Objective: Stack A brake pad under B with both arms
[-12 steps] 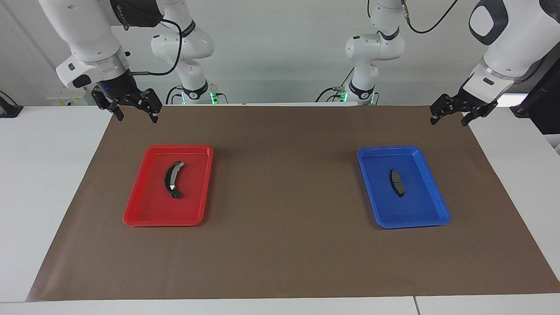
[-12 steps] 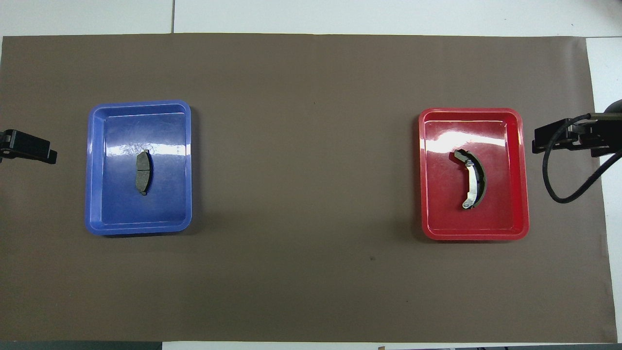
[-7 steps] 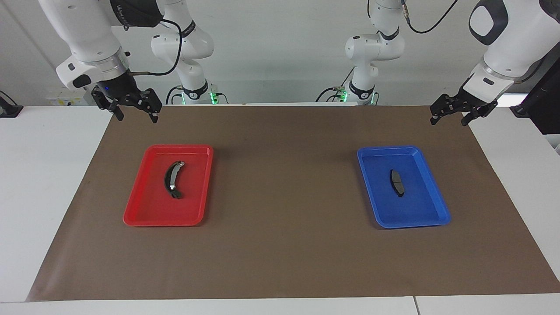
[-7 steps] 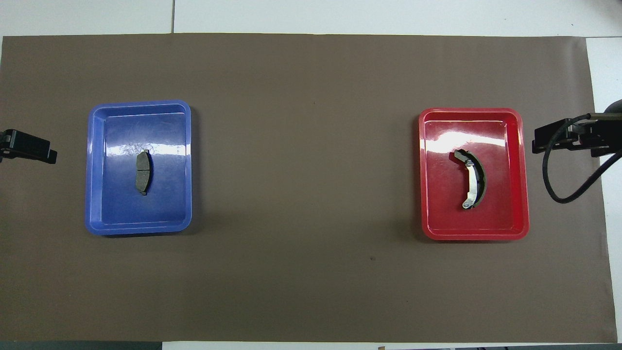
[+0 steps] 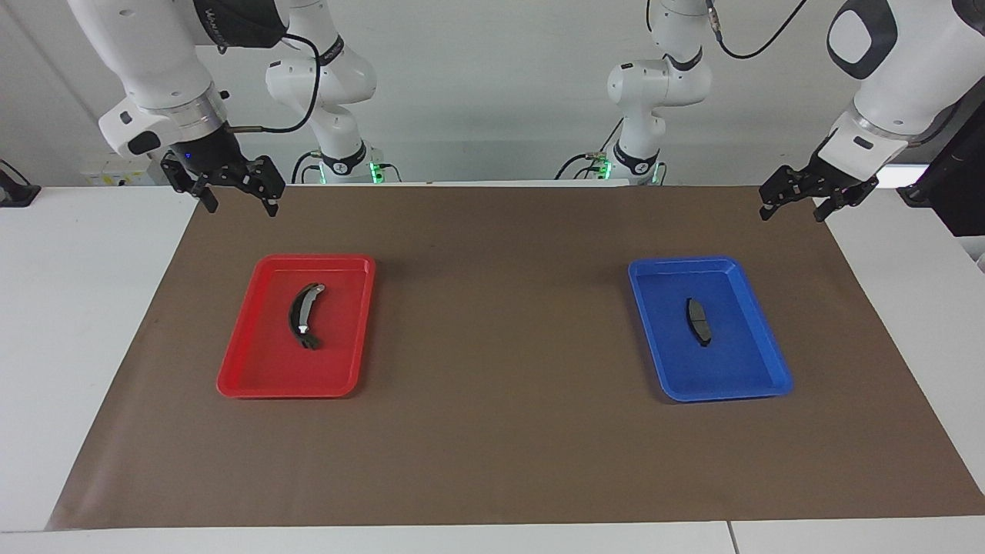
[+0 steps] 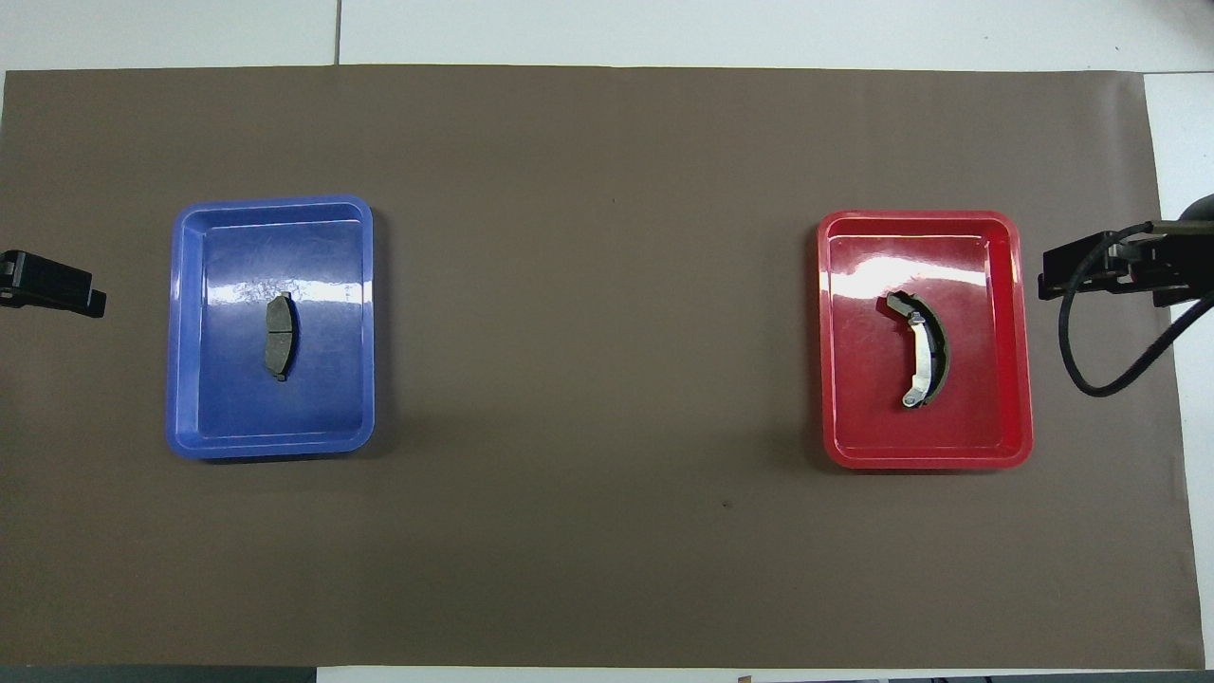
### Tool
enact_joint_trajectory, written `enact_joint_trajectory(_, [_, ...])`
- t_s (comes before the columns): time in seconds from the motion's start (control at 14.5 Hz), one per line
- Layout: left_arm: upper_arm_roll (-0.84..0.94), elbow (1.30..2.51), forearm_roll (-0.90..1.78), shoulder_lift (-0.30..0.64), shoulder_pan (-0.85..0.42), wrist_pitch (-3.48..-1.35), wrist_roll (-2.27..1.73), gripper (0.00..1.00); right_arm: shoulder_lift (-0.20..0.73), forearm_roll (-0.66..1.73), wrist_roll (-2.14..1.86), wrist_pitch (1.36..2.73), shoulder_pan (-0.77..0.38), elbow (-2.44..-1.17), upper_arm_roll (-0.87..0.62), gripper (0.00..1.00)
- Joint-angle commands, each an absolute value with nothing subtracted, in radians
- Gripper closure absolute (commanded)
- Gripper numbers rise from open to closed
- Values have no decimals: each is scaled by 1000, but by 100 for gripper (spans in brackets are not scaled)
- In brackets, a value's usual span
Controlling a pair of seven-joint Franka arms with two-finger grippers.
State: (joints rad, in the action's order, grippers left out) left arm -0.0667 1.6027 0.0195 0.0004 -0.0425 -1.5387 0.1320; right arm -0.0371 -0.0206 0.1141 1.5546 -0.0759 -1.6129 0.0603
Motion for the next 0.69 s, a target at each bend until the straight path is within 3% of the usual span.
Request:
enact_joint_trajectory(0.0, [-66, 1617, -2, -12, -51, -1557, 130, 1, -43, -15, 120, 1563, -71, -1621, 52, 0])
enact_joint_trajectory(0.34, [-63, 1621, 0, -14, -60, -1560, 135, 0, -43, -15, 120, 1563, -71, -1623, 52, 0])
enact_joint_trajectory(0.62, [-61, 1702, 2, -37, -60, -1667, 140, 1, -43, -15, 120, 1562, -72, -1623, 52, 0])
